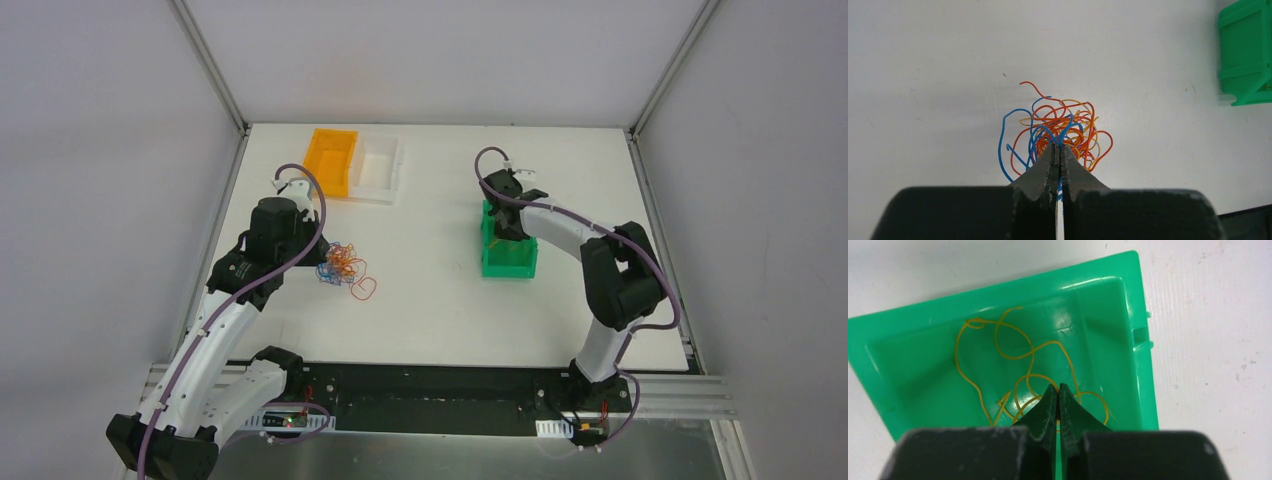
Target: Untangle the cables
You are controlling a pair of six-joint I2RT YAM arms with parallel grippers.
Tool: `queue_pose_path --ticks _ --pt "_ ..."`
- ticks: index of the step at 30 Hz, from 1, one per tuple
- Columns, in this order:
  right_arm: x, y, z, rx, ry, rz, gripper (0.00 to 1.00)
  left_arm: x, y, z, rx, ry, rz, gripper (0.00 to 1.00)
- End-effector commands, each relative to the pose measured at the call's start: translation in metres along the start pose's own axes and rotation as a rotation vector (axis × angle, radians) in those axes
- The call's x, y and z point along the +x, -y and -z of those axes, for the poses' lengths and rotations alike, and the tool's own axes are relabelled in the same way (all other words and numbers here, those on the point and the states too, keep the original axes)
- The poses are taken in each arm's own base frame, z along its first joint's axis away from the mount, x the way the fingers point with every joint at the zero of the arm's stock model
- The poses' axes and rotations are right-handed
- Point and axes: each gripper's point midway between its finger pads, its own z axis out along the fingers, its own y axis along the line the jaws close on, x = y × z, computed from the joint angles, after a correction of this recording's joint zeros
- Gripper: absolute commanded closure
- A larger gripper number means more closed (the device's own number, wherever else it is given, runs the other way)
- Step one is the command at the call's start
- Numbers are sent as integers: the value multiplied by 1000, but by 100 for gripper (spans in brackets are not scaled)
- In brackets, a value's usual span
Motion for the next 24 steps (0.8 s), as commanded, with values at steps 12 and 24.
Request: queue_pose_path --ticks 12,24 --pt "-63 10 57 -62 77 -100 69 -11 7 2 43 43 -16 100" --pt "-64 8 107 -219 66 -102 44 -12 8 2 45 44 -16 100"
